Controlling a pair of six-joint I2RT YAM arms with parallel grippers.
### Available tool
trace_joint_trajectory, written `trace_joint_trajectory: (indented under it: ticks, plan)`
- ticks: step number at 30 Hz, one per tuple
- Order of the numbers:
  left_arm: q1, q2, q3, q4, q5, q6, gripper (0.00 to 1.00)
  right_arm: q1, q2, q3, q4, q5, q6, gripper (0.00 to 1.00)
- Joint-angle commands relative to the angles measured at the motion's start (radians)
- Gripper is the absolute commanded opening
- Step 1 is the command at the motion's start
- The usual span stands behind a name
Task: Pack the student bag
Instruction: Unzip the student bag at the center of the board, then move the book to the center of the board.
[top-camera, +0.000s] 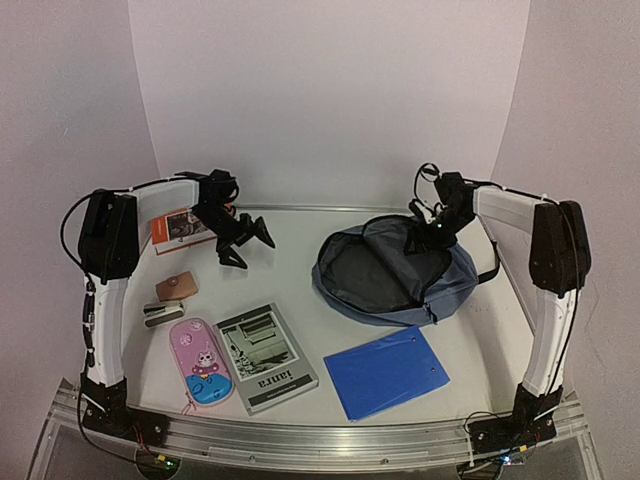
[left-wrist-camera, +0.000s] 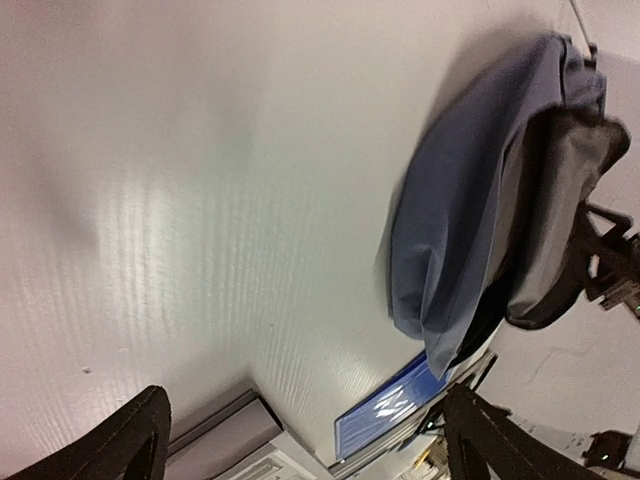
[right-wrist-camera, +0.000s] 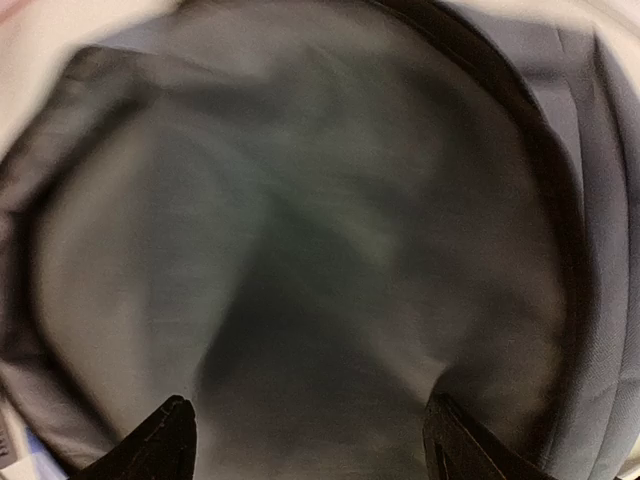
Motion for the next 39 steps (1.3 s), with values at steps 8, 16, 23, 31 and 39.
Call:
trace_joint_trajectory:
  ticks: [8, 16, 23, 31, 39]
  plan:
    - [0.381, -0.172, -0.065, 0.079, -0.253, -0.015, 0.99, -0.059, 0.059, 0.057, -0.038, -0.014, -0.011, 0.89]
    - [0.467, -0.144, -0.059, 0.195, -0.396, 0.028, 0.91, -0.058, -0.03, 0.059, -0.063, -0.048, -0.033, 0.92]
    - [0.455, -0.046, 0.056, 0.18, -0.449, 0.186, 0.84, -0.058, -0.052, 0.089, -0.084, -0.029, -0.05, 0.93]
    - [0.313, -0.054, 0.02, 0.267, -0.714, 0.773, 0.82, -0.058, -0.045, 0.092, -0.107, -0.026, -0.064, 0.93]
    - [0.239, -0.033, -0.059, 0.331, -0.867, 1.119, 0.78, -0.058, -0.02, 0.1, -0.113, -0.043, -0.045, 0.93]
